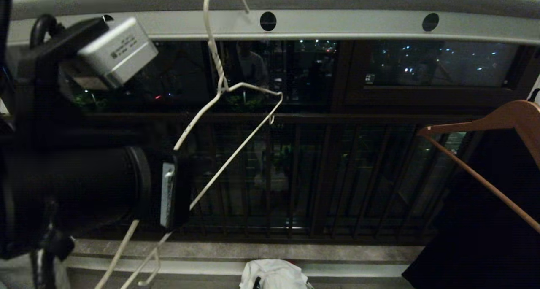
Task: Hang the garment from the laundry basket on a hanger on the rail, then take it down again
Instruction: Pick up the clothes rack on the clothesline
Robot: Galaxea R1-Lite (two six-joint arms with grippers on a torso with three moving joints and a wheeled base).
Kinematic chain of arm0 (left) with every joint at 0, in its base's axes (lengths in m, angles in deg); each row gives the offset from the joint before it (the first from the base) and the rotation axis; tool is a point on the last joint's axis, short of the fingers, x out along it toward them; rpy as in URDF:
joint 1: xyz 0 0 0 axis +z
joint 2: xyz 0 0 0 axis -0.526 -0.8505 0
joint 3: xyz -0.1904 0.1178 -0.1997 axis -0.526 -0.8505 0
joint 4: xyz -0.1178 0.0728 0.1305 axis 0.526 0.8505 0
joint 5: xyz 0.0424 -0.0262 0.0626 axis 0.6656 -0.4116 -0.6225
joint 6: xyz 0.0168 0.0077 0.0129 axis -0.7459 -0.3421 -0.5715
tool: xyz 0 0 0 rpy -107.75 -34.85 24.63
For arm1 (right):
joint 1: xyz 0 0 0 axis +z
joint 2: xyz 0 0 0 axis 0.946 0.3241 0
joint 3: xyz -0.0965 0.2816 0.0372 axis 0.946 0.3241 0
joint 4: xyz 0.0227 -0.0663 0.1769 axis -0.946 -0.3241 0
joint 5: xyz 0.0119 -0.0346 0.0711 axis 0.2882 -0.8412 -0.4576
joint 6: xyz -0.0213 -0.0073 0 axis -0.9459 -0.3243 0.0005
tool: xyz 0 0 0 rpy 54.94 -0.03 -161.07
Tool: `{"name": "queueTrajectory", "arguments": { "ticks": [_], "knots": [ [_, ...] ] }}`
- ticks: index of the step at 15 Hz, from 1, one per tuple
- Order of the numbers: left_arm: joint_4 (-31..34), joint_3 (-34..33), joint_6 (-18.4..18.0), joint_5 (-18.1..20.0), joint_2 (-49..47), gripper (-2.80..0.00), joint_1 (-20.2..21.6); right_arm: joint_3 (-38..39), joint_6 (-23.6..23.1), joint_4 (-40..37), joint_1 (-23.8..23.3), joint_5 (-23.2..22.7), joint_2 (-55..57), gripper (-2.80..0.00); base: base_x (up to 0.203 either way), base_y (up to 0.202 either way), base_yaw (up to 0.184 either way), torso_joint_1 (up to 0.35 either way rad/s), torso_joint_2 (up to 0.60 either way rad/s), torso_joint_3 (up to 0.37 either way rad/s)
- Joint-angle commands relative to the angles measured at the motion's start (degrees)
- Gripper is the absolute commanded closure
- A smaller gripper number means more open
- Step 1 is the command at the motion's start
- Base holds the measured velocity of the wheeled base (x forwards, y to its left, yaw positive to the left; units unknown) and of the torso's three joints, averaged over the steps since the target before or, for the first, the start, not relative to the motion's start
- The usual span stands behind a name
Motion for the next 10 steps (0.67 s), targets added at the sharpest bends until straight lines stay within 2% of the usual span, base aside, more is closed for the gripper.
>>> {"name": "queueTrajectory", "arguments": {
  "ticks": [1, 3, 5, 7, 8, 10],
  "knots": [
    [0.1, -7.8, 0.1, 1.8, 4.9, 0.0, 0.0, 0.0, 0.0, 0.0, 0.1, 0.0, 0.1, 0.0, 0.0, 0.0, 0.0, 0.0, 0.0, 0.0],
    [0.1, -14.1, -0.4, 6.9, 8.6, 0.0, 0.2, 0.0, 0.0, 0.0, 0.1, 0.0, 0.1, 0.0, 0.0, 0.0, 0.0, 0.0, 0.0, 0.0],
    [-0.1, -19.1, -3.8, 13.4, 10.4, 0.0, 2.8, 0.0, 0.0, 0.0, 0.1, 0.0, 0.1, 0.0, 0.0, 0.0, 0.0, 0.0, 0.0, 0.0],
    [-0.4, -20.7, -6.8, 23.0, 10.2, 0.0, 7.7, 0.0, 0.0, 0.0, 0.1, 0.0, 0.1, 0.0, 0.0, 0.0, 0.0, 0.0, 0.0, 0.0],
    [-0.4, -20.9, -8.0, 26.8, 9.9, 0.0, 10.6, 0.0, 0.0, 0.0, 0.1, 0.0, 0.1, 0.0, 0.0, 0.0, 0.0, 0.0, 0.0, 0.0],
    [-0.5, -21.3, -12.8, 34.0, 9.1, 0.0, 17.5, 0.0, 0.0, 0.0, 0.0, 0.0, 0.1, 0.0, 0.0, 0.0, 0.0, 0.0, 0.0, 0.0]
  ]
}}
